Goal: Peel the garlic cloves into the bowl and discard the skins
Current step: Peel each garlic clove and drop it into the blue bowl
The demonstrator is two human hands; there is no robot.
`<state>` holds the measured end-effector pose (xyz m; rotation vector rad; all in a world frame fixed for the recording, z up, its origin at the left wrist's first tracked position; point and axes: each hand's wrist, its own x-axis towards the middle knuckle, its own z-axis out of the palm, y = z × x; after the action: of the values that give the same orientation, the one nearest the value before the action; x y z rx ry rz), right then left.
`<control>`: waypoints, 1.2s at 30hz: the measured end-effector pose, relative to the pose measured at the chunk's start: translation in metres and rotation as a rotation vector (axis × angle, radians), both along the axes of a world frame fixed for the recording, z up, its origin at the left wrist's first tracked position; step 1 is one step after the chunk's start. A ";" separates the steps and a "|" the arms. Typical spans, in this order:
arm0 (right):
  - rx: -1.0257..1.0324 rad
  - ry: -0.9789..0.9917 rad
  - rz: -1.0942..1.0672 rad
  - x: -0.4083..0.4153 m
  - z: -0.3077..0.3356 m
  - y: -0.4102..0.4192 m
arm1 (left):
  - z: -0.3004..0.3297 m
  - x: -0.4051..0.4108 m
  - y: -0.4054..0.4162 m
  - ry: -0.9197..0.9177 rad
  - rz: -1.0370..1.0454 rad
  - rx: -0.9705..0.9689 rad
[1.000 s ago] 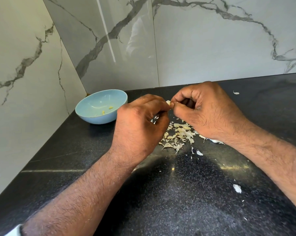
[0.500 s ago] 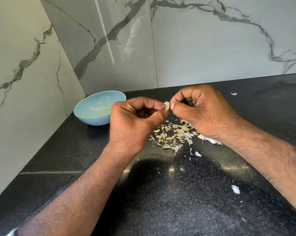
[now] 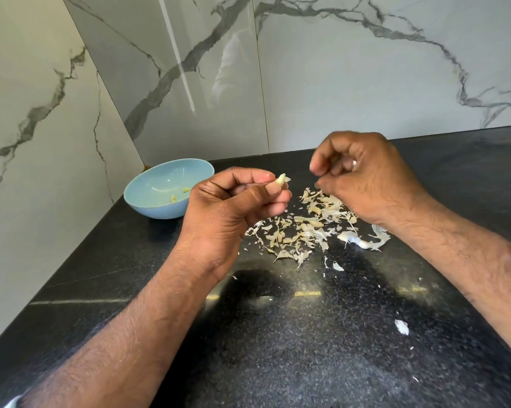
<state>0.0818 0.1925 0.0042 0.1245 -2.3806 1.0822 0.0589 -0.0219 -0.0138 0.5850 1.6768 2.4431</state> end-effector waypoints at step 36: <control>-0.218 -0.182 0.223 0.002 -0.015 -0.024 | 0.013 -0.037 -0.046 0.146 0.234 -0.445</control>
<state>0.0836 0.1681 -0.0105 0.2274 -2.4301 1.5078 0.0218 -0.0680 -0.0004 0.5382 2.3726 2.0885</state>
